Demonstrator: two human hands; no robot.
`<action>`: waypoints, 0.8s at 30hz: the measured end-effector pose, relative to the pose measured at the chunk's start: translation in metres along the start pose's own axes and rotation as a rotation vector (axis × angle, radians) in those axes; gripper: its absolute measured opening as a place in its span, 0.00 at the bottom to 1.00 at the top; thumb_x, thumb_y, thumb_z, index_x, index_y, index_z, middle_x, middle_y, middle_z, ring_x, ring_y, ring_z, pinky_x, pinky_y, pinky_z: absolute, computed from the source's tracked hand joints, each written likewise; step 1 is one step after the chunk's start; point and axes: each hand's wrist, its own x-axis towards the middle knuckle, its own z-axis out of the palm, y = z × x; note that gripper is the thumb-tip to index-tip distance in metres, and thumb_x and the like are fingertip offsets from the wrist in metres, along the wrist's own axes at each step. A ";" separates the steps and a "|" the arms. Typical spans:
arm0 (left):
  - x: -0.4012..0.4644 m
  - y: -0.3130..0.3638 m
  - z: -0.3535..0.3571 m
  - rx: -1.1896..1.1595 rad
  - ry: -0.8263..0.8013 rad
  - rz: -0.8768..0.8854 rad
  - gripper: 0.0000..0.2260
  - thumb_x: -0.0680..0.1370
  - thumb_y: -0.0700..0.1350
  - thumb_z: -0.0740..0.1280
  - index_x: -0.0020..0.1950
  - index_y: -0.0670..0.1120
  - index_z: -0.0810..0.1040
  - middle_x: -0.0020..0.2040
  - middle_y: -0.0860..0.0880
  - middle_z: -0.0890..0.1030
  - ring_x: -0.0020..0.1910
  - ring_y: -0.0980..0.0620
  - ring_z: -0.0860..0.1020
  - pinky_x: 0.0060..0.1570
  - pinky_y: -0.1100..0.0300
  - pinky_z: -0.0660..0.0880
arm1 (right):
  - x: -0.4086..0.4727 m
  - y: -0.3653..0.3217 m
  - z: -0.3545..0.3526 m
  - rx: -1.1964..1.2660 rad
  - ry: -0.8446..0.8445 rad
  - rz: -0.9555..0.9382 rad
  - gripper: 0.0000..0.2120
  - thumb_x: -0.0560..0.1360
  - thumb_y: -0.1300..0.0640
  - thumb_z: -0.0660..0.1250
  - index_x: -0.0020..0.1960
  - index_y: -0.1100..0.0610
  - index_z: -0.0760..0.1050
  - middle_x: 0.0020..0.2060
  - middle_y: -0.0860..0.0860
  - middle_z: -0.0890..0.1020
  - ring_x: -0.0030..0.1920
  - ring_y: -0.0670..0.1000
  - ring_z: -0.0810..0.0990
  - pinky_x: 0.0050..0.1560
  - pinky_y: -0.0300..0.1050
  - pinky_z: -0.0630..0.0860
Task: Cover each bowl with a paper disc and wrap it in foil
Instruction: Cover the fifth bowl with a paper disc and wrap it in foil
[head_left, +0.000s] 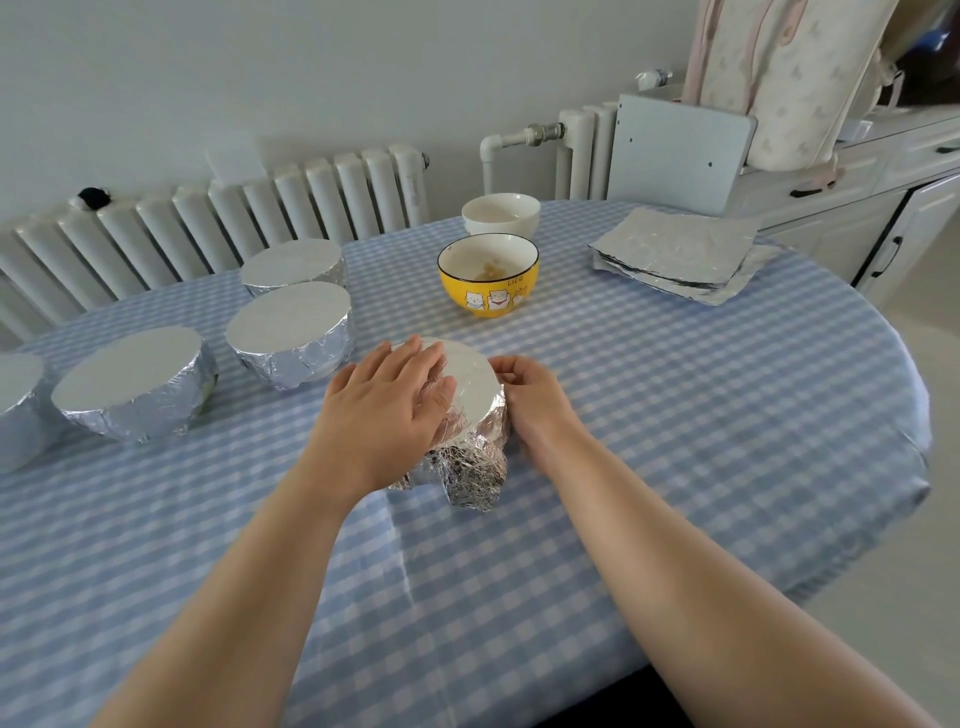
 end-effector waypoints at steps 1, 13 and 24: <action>0.000 0.000 0.000 -0.002 0.002 -0.001 0.32 0.76 0.65 0.40 0.79 0.59 0.56 0.80 0.57 0.55 0.79 0.53 0.51 0.77 0.50 0.48 | 0.000 0.000 0.000 -0.002 -0.012 0.004 0.09 0.79 0.66 0.63 0.45 0.55 0.78 0.27 0.45 0.81 0.29 0.48 0.79 0.35 0.48 0.76; -0.002 0.000 0.000 0.005 0.005 -0.033 0.28 0.79 0.64 0.41 0.79 0.60 0.56 0.80 0.58 0.54 0.79 0.54 0.50 0.76 0.52 0.47 | -0.007 -0.009 -0.004 -0.005 0.073 0.003 0.06 0.80 0.61 0.65 0.45 0.56 0.79 0.32 0.51 0.81 0.27 0.47 0.78 0.24 0.36 0.74; -0.005 0.009 0.003 -0.028 0.091 -0.153 0.22 0.83 0.58 0.48 0.77 0.57 0.61 0.80 0.55 0.57 0.79 0.50 0.53 0.76 0.51 0.49 | -0.020 -0.016 -0.009 -0.220 0.016 -0.168 0.31 0.78 0.37 0.61 0.35 0.65 0.73 0.30 0.53 0.71 0.32 0.51 0.67 0.37 0.46 0.65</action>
